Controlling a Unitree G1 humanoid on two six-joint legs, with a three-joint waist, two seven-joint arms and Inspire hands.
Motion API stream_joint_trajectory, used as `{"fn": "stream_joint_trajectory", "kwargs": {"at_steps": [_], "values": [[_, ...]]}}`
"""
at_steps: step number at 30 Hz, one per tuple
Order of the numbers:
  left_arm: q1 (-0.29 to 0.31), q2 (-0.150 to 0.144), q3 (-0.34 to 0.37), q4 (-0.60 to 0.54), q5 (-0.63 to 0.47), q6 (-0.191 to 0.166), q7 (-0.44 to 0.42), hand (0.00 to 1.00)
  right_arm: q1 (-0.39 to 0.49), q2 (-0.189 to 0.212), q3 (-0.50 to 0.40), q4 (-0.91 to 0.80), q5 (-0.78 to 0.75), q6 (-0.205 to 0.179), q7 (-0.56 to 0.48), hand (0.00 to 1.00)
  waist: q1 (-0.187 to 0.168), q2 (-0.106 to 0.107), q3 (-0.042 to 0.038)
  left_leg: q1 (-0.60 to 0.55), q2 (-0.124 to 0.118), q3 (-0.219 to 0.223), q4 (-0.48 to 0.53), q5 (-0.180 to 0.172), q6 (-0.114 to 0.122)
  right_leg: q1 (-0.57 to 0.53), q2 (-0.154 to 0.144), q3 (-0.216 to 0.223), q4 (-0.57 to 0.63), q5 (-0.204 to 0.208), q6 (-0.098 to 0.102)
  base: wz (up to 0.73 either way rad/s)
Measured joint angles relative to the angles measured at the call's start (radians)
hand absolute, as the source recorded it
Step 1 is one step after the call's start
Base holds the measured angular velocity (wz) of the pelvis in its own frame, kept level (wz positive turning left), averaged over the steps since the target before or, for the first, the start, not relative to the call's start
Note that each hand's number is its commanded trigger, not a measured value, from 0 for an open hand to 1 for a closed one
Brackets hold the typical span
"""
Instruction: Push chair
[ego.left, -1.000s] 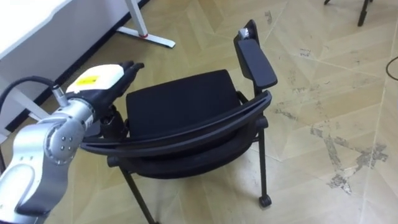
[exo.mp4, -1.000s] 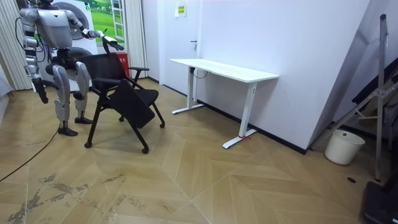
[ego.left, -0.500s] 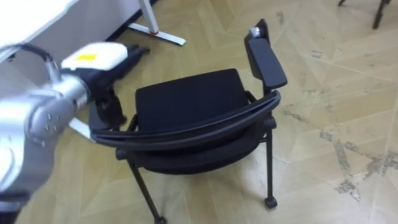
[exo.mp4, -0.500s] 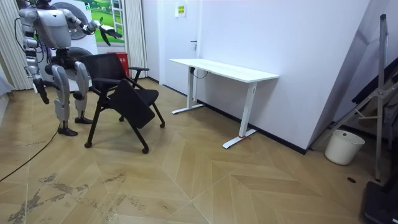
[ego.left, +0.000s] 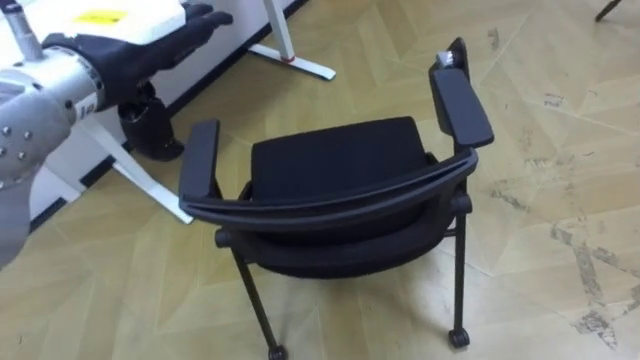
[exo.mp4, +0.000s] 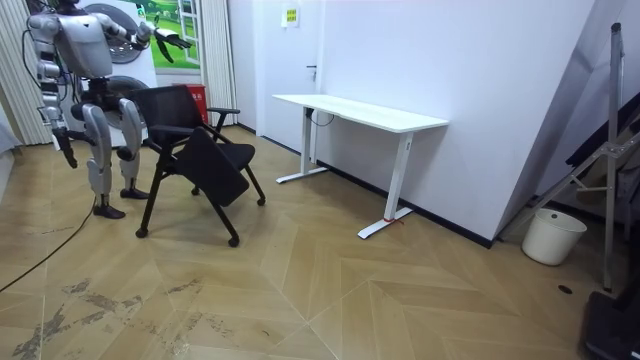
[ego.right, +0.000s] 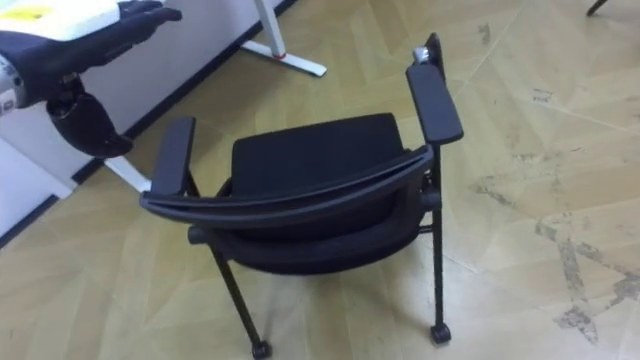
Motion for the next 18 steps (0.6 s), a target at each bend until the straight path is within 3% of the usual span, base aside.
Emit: {"fn": "stream_joint_trajectory", "kwargs": {"at_steps": [7,10,12,15,18], "values": [[-0.022,0.044,0.002,-0.024,-0.067,0.001,-0.034,0.0,-0.019,0.0,0.0,-0.002,-0.072,-0.005,-0.008,0.0,-0.003,-0.003,-0.0034,0.0,0.001,-0.001,0.0,0.0,0.0,0.001,0.0,-0.002,0.004,0.0,0.0,0.01],[-0.028,0.047,-0.001,-0.025,-0.109,0.016,-0.065,0.0,-0.029,-0.001,-0.006,-0.004,-0.081,-0.004,-0.001,0.0,-0.013,0.0,-0.0043,0.003,0.001,-0.01,-0.001,0.0,0.0,0.006,0.0,-0.007,0.004,0.0,0.0,0.06],[-0.027,0.048,-0.027,-0.025,-0.115,0.035,-0.102,0.0,-0.031,-0.001,-0.005,-0.004,-0.08,-0.003,0.001,0.0,-0.033,0.005,0.0009,0.011,0.001,-0.016,-0.003,0.0,0.0,0.021,-0.002,-0.029,0.003,0.0,0.0,0.21],[-0.025,0.047,-0.052,-0.025,-0.135,0.061,-0.129,0.0,-0.035,-0.002,0.004,-0.005,-0.079,-0.001,-0.001,0.0,-0.033,0.019,0.0086,0.006,-0.001,-0.017,-0.003,0.0,0.0,0.016,-0.004,-0.031,0.001,0.0,0.0,0.03],[-0.007,0.047,-0.057,-0.026,-0.182,0.067,-0.148,0.0,-0.038,-0.003,0.003,-0.004,-0.077,0.001,-0.003,0.0,-0.034,0.023,0.009,0.004,-0.004,-0.017,-0.003,0.0,0.0,0.017,-0.006,-0.031,-0.011,0.0,0.0,-0.04]]}}
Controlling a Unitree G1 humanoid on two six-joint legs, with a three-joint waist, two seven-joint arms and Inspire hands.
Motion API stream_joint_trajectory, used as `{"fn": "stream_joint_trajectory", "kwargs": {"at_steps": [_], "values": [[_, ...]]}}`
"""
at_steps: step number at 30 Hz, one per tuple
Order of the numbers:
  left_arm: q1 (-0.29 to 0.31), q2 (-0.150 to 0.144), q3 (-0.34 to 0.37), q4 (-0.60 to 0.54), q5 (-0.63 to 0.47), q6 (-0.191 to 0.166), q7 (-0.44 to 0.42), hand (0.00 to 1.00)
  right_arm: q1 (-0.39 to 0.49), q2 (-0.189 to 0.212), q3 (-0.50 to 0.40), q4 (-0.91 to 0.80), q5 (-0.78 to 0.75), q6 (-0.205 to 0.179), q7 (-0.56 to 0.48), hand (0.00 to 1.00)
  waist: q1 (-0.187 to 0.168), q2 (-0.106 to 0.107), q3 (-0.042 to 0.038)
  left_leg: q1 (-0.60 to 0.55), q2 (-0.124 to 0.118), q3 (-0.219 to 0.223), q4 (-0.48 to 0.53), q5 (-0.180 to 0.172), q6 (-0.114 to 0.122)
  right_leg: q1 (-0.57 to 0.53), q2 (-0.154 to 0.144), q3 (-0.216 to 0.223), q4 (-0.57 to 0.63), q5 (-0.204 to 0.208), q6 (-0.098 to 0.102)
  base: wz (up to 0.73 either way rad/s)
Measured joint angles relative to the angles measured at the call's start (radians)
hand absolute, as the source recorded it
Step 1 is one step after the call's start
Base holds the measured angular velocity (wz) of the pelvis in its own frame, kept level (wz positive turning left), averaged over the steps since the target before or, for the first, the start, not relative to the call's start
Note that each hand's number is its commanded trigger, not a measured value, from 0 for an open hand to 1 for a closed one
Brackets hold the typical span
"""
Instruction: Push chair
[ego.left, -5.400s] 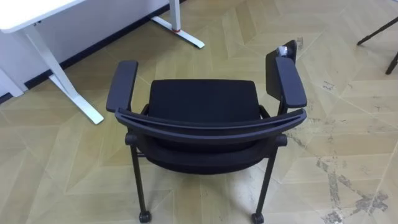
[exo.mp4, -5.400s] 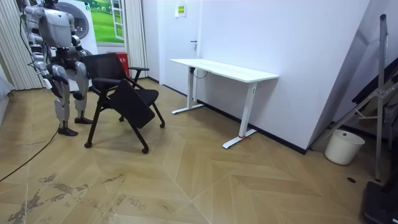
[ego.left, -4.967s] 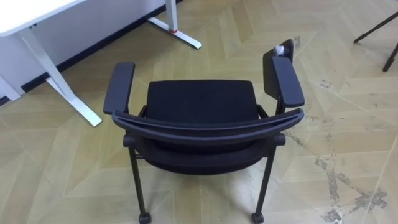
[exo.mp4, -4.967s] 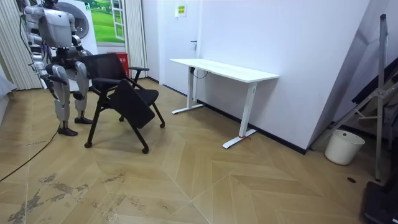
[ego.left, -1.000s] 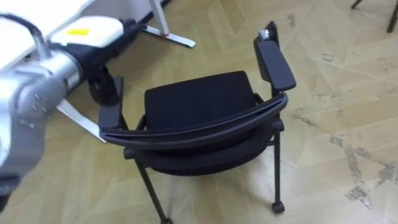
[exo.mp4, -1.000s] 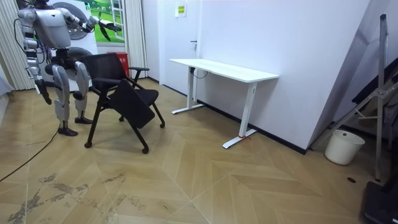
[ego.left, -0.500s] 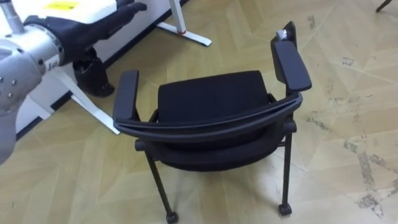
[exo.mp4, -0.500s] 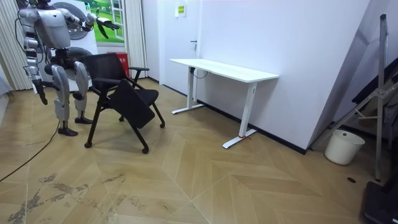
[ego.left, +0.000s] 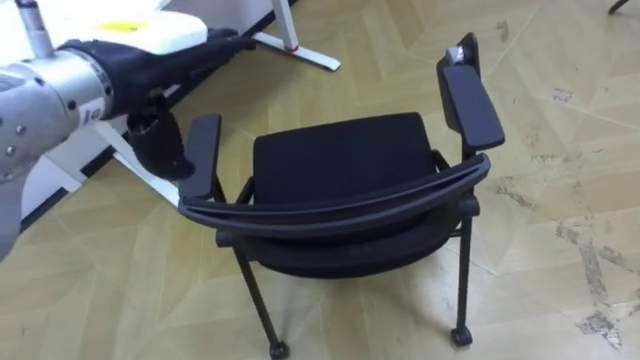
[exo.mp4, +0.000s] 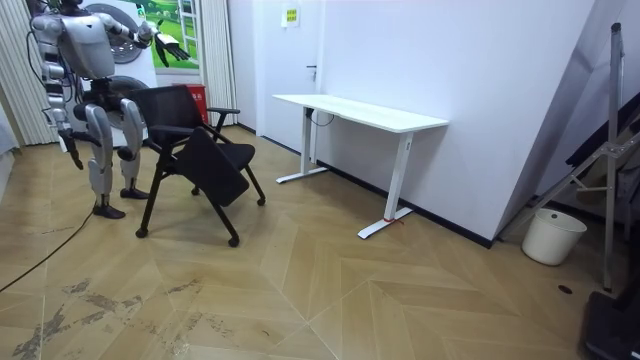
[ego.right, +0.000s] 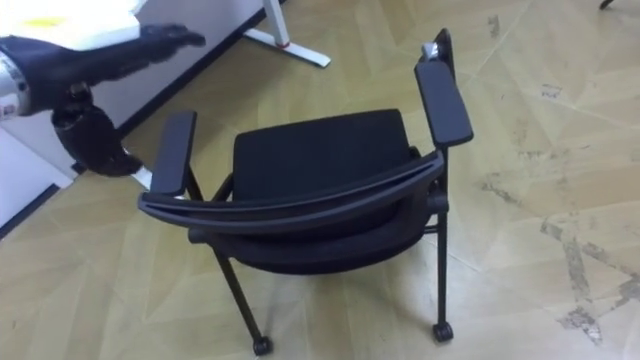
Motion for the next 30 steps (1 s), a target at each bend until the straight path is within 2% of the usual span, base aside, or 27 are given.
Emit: {"fn": "stream_joint_trajectory", "kwargs": {"at_steps": [4,8,14,19,28,30], "values": [[0.015,0.0,-0.032,0.0,-0.035,0.019,-0.001,0.0,-0.001,-0.001,0.001,0.003,0.028,0.005,-0.015,0.0,-0.024,0.002,0.0008,-0.002,-0.001,0.0,0.0,0.0,0.0,0.0,-0.001,-0.001,0.0,0.0,0.0,0.02],[0.084,0.0,-0.041,-0.001,-0.035,0.021,0.0,0.0,0.002,-0.003,0.016,0.004,0.07,0.007,-0.024,0.0,-0.055,-0.003,0.0045,0.007,-0.004,0.001,0.0,0.0,0.0,0.002,-0.003,0.005,0.0,-0.001,0.001,-0.05],[0.123,-0.013,-0.143,0.002,-0.032,0.035,-0.001,0.0,0.012,-0.002,0.052,0.018,0.067,0.008,-0.029,0.0,-0.079,-0.007,0.007,0.008,-0.009,0.001,0.0,0.0,0.0,0.0,-0.007,0.009,-0.001,-0.003,0.005,0.0],[0.124,-0.028,-0.163,0.002,-0.031,0.04,-0.01,0.0,0.014,0.0,0.057,0.018,0.062,0.008,-0.027,0.0,-0.085,-0.015,0.0083,0.009,-0.009,0.001,0.0,0.0,0.0,-0.001,-0.008,0.011,-0.001,-0.003,0.005,-0.01],[0.127,-0.032,-0.184,0.037,-0.028,0.064,-0.024,0.0,0.002,0.0,0.057,0.015,0.054,0.011,-0.043,0.0,-0.11,-0.021,0.0081,0.007,-0.009,0.001,0.0,0.0,0.0,0.003,-0.008,0.012,0.002,-0.003,0.005,0.0],[0.131,-0.044,-0.197,0.052,-0.029,0.063,-0.024,0.0,0.002,0.0,0.058,0.016,0.054,0.021,-0.05,0.0,-0.112,-0.021,0.0084,0.007,-0.009,0.001,0.0,0.0,0.0,0.003,-0.008,0.012,0.002,-0.003,0.005,0.0]]}}
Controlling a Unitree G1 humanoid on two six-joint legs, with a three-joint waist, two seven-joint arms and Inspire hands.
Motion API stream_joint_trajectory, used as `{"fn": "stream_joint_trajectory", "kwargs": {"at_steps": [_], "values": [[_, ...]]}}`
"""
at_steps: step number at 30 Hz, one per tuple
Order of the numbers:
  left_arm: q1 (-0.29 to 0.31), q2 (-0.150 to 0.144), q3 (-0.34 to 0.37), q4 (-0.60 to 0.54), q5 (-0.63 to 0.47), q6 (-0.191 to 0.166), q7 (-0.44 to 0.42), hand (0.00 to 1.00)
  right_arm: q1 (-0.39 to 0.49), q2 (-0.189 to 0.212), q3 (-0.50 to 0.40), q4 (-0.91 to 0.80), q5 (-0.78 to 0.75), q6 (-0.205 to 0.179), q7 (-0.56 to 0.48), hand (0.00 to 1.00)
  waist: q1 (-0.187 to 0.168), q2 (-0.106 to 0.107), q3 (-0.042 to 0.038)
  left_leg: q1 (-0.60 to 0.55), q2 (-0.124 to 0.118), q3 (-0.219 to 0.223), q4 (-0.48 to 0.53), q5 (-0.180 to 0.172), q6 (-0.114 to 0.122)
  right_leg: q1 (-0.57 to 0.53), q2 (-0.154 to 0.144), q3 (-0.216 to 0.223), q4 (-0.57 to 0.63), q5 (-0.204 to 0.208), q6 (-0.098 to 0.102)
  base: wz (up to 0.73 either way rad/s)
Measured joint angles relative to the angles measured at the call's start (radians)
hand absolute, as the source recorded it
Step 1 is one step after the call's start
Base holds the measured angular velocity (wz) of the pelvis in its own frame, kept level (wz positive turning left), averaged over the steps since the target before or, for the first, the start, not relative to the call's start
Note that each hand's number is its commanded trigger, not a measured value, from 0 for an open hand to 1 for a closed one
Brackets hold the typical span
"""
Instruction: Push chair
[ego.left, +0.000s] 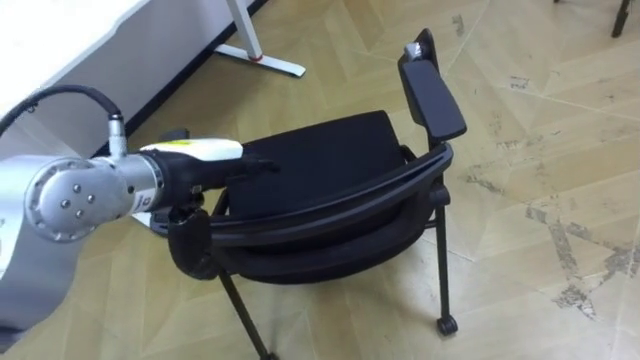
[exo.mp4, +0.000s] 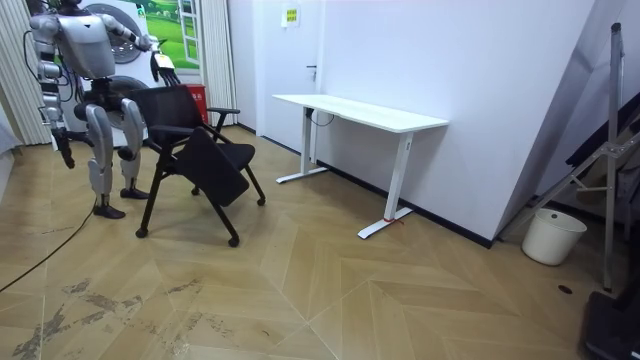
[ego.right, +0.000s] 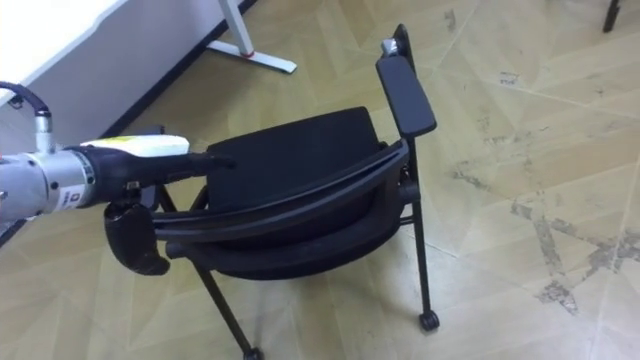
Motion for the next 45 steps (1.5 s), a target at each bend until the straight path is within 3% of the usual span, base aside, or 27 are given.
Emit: {"fn": "stream_joint_trajectory", "kwargs": {"at_steps": [6,8,9,13,18,20,22,24,27,30,32,39,41,42,43,45], "values": [[0.036,-0.053,-0.001,0.064,0.0,-0.001,0.001,0.0,-0.001,0.0,0.02,0.012,-0.014,0.005,0.002,0.0,-0.003,-0.004,0.0025,0.001,0.0,0.0,0.0,0.0,0.0,-0.001,0.001,0.006,0.0,0.0,0.0,-0.02],[0.06,-0.067,-0.001,0.071,0.0,-0.006,0.001,0.0,-0.001,0.004,0.02,0.018,-0.014,0.007,0.003,0.0,-0.005,-0.014,0.0075,0.001,0.0,0.002,0.0,0.0,0.0,-0.002,0.002,0.009,0.0,0.0,0.0,0.0],[0.062,-0.085,0.0,0.097,0.001,-0.008,0.001,0.0,-0.002,0.005,0.022,0.019,-0.013,0.007,0.003,0.0,-0.005,-0.019,0.007,0.001,0.0,0.003,0.0,0.0,0.0,-0.002,0.002,0.007,0.0,0.0,0.0,0.0],[0.062,-0.112,0.014,0.132,0.008,-0.011,0.019,0.0,0.002,0.011,0.028,0.018,0.013,0.006,0.002,0.0,-0.002,-0.036,0.0034,0.0,0.0,0.009,0.001,0.0,0.0,-0.002,0.003,0.013,0.001,0.0,0.0,-0.02],[0.086,-0.21,0.016,0.229,0.038,-0.028,0.143,0.0,0.009,0.013,0.047,-0.021,0.065,0.008,-0.031,0.0,0.005,-0.049,-0.0019,0.005,0.0,0.02,0.001,0.0,0.0,-0.004,0.003,0.022,0.004,0.0,0.0,-0.06],[0.098,-0.227,0.017,0.25,0.046,-0.04,0.186,0.0,0.009,0.013,0.047,-0.026,0.076,0.008,-0.036,0.0,0.005,-0.056,-0.0005,0.007,0.001,0.022,0.001,0.0,0.0,-0.008,0.004,0.021,0.003,0.0,0.0,-0.02],[0.1,-0.244,0.018,0.259,0.058,-0.048,0.212,0.0,0.008,0.013,0.048,-0.029,0.076,0.008,-0.036,0.0,0.009,-0.063,-0.0045,0.005,0.003,0.026,0.001,0.0,0.0,-0.011,0.006,0.023,0.002,0.0,0.0,-0.02],[0.101,-0.282,0.028,0.319,0.083,-0.074,0.264,0.0,0.01,0.016,0.048,-0.031,0.075,0.008,-0.042,0.0,0.015,-0.07,-0.0053,0.007,0.003,0.028,0.0,0.0,0.0,-0.013,0.006,0.027,0.003,0.0,0.0,-0.03],[0.101,-0.333,0.058,0.388,0.137,-0.076,0.321,0.0,0.02,0.035,0.052,-0.065,0.066,0.012,-0.043,0.0,0.017,-0.089,-0.0073,0.012,0.006,0.03,0.0,0.0,0.0,-0.017,0.012,0.047,0.012,0.0,0.0,-0.17],[0.104,-0.349,0.069,0.424,0.155,-0.094,0.371,0.0,0.044,0.046,0.059,-0.112,0.069,0.026,-0.044,0.0,0.02,-0.103,-0.0131,0.014,0.01,0.046,-0.004,0.0,0.0,-0.013,0.016,0.051,0.014,0.002,-0.003,-0.06],[0.112,-0.365,0.074,0.45,0.159,-0.115,0.412,0.0,0.059,0.047,0.06,-0.136,0.07,0.032,-0.054,0.0,0.026,-0.107,-0.013,0.022,0.011,0.057,-0.005,0.0,0.0,-0.006,0.017,0.057,0.014,0.002,-0.003,-0.08],[0.128,-0.432,0.094,0.531,0.191,-0.176,0.573,0.0,0.08,0.052,0.066,-0.175,0.047,0.032,-0.089,0.0,0.027,-0.108,-0.0149,0.036,0.011,0.06,-0.004,0.0,0.0,-0.001,0.018,0.063,0.001,0.005,-0.001,-0.01],[0.128,-0.44,0.095,0.546,0.191,-0.188,0.601,0.07,0.08,0.054,0.066,-0.176,0.047,0.032,-0.089,0.0,0.028,-0.108,-0.0151,0.035,0.011,0.06,-0.004,0.0,0.0,-0.001,0.018,0.063,0.001,0.008,0.001,0.0],[0.129,-0.444,0.095,0.553,0.191,-0.195,0.616,0.25,0.08,0.055,0.066,-0.176,0.047,0.032,-0.089,0.0,0.029,-0.108,-0.0151,0.035,0.011,0.06,-0.004,0.0,0.0,-0.001,0.018,0.063,0.001,0.009,0.0,0.0],[0.129,-0.444,0.095,0.556,0.191,-0.199,0.621,0.55,0.08,0.055,0.066,-0.176,0.047,0.032,-0.089,0.0,0.029,-0.108,-0.0154,0.035,0.011,0.06,-0.004,0.0,0.0,-0.002,0.018,0.063,0.001,0.01,0.0,0.0],[0.132,-0.445,0.095,0.559,0.191,-0.203,0.634,0.74,0.08,0.055,0.066,-0.178,0.047,0.032,-0.089,0.0,0.03,-0.106,-0.0168,0.035,0.011,0.06,-0.003,0.0,0.0,-0.003,0.019,0.065,0.001,0.011,0.0,0.0]]}}
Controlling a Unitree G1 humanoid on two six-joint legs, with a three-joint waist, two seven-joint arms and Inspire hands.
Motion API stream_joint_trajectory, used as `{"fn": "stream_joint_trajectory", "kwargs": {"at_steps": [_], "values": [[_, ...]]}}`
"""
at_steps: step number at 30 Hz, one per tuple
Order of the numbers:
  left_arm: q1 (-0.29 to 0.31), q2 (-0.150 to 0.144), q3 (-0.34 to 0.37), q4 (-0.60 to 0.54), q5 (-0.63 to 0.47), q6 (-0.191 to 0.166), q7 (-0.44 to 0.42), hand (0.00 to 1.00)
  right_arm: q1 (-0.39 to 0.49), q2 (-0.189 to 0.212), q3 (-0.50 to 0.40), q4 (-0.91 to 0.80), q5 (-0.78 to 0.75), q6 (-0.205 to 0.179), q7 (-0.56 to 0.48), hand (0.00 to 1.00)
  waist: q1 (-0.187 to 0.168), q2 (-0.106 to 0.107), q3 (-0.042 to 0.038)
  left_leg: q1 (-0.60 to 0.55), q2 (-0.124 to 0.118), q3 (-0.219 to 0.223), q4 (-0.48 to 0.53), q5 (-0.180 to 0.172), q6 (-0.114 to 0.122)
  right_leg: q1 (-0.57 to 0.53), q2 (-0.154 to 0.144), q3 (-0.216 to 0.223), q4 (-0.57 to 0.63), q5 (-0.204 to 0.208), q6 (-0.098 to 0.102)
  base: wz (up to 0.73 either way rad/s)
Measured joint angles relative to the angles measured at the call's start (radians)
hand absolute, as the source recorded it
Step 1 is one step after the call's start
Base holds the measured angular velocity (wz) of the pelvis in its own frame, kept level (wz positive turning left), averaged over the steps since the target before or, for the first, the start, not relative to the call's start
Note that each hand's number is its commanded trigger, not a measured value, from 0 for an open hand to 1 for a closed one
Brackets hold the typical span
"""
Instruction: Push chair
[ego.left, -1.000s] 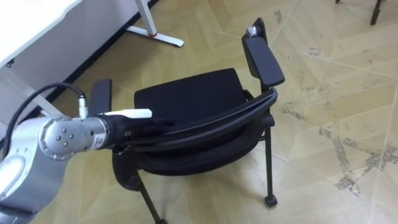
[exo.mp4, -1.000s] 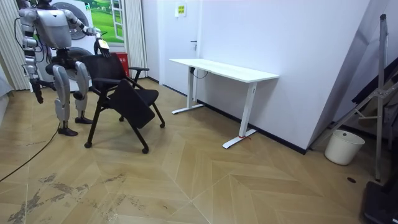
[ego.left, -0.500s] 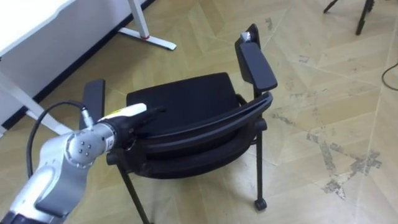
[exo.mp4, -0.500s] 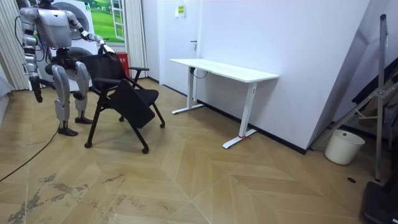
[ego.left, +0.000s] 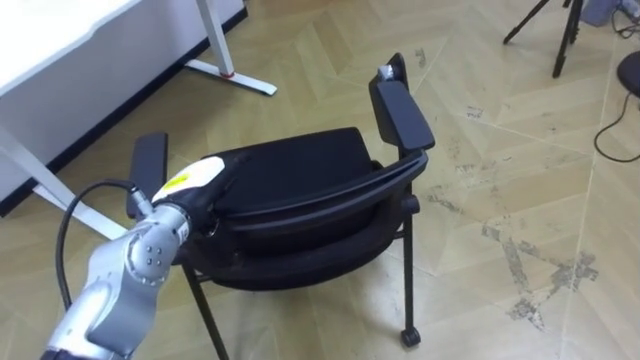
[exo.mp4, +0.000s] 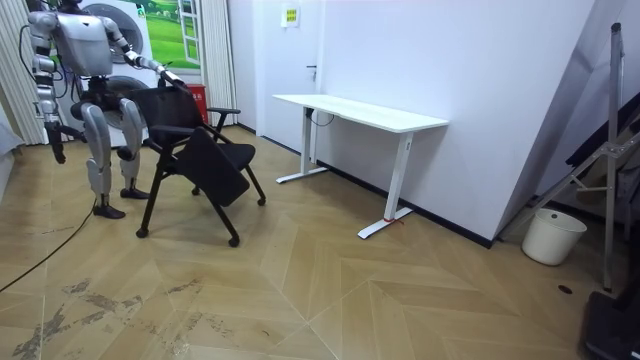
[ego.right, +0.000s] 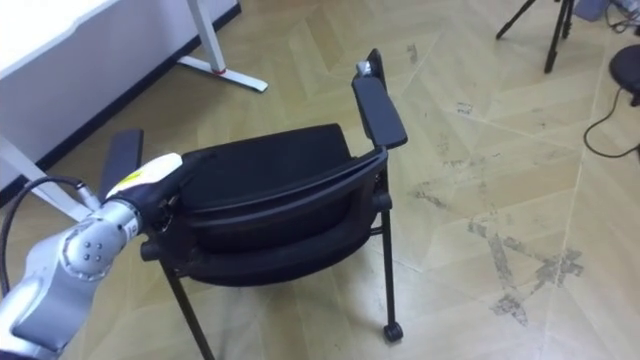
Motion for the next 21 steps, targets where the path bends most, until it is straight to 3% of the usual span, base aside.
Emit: {"fn": "stream_joint_trajectory", "kwargs": {"at_steps": [1,7,21], "values": [[0.001,0.0,0.0,0.002,0.0,-0.002,0.002,1.0,0.0,0.0,0.0,0.0,0.0,0.0,0.0,0.0,0.0,0.0,-0.0005,0.0,0.0,0.0,0.0,0.0,0.0,0.0,0.0,0.0,0.0,0.0,0.0,0.0],[0.012,0.001,-0.005,0.006,0.036,-0.025,0.002,1.0,0.004,0.0,0.0,-0.023,0.0,0.001,-0.007,0.0,0.0,0.003,-0.0029,0.002,0.0,0.014,0.0,0.0,0.0,0.0,0.0,0.008,0.0,0.003,0.001,-0.02],[0.018,0.008,-0.021,0.014,0.1,-0.023,0.031,1.0,0.021,0.0,-0.003,-0.039,0.001,0.0,0.016,0.0,-0.027,0.009,-0.0072,-0.001,0.001,0.021,0.0,0.0,0.0,-0.001,0.0,0.009,-0.004,0.007,0.002,0.0]]}}
